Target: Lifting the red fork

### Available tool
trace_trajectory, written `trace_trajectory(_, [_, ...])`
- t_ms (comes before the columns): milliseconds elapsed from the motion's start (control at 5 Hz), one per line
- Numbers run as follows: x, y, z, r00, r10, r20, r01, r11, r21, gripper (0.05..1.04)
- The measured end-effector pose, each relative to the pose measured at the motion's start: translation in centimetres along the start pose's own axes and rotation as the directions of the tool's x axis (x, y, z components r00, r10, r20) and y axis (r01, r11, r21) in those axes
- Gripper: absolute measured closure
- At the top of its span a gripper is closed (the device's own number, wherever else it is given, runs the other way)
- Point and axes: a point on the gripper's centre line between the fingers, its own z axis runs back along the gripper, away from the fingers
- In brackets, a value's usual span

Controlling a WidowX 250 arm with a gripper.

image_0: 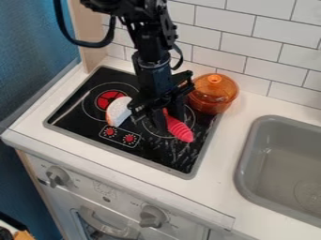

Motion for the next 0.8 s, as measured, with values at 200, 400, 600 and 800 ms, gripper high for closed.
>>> trace_trajectory(200, [0.4,-0.5,-0.3,0.998,0.018,-0.055,-0.017,1.0,0.019,0.71])
trace_trajectory(400, [1.4,-0.5,-1.2,0.996,0.053,-0.066,-0.05,0.998,0.044,0.711])
trace_trajectory(600, [2.6,-0.3,-2.2,0.991,0.11,-0.075,-0.105,0.992,0.077,0.71])
trace_trajectory(800, [3.3,-0.3,-2.5,0.988,0.14,-0.07,-0.132,0.986,0.104,0.71])
